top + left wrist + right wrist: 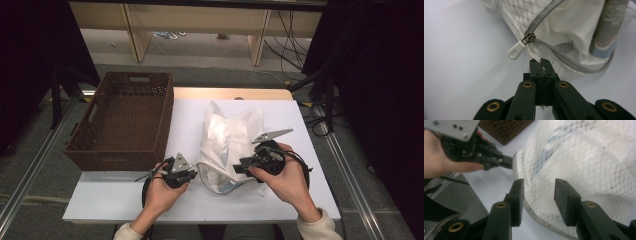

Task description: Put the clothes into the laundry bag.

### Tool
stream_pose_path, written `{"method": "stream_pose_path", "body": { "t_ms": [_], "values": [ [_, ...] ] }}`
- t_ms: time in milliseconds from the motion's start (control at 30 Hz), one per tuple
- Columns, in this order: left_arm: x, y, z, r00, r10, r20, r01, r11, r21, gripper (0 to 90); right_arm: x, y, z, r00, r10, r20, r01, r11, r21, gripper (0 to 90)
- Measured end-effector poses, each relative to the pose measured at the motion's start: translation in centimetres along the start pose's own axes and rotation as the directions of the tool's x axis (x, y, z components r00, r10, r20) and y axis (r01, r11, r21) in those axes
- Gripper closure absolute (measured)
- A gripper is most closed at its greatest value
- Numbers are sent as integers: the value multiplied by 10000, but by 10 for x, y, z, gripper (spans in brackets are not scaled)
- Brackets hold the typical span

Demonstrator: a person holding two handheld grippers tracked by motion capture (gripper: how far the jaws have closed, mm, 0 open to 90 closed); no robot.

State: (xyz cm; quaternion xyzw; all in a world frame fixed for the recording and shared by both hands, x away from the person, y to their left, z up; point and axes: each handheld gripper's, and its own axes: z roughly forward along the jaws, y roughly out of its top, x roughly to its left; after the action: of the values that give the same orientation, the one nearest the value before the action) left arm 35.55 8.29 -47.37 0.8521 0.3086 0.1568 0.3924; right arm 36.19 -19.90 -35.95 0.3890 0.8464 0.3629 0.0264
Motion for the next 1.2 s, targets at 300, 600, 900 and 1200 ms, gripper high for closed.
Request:
{"method": "stream_pose_path", "body": {
  "t_ms": [300,600,900,1200],
  "values": [
    [-22,-7,-8,9997,183,147,-184,9998,51,878,2,0,-2,9999,77,-95,-77,10000,37,618],
    [-6,-13,-25,9999,-101,-140,95,9992,-396,667,0,0,-2,9999,98,-101,-97,9999,31,617],
    [5,-19,-4,9995,69,-303,-61,9996,268,846,2,0,-2,9999,39,-144,-40,10000,-20,619],
    [8,-19,5,9982,-75,-600,49,9991,-431,837,1,0,-1,9999,61,-113,-61,10000,-28,618]
  ]
}}
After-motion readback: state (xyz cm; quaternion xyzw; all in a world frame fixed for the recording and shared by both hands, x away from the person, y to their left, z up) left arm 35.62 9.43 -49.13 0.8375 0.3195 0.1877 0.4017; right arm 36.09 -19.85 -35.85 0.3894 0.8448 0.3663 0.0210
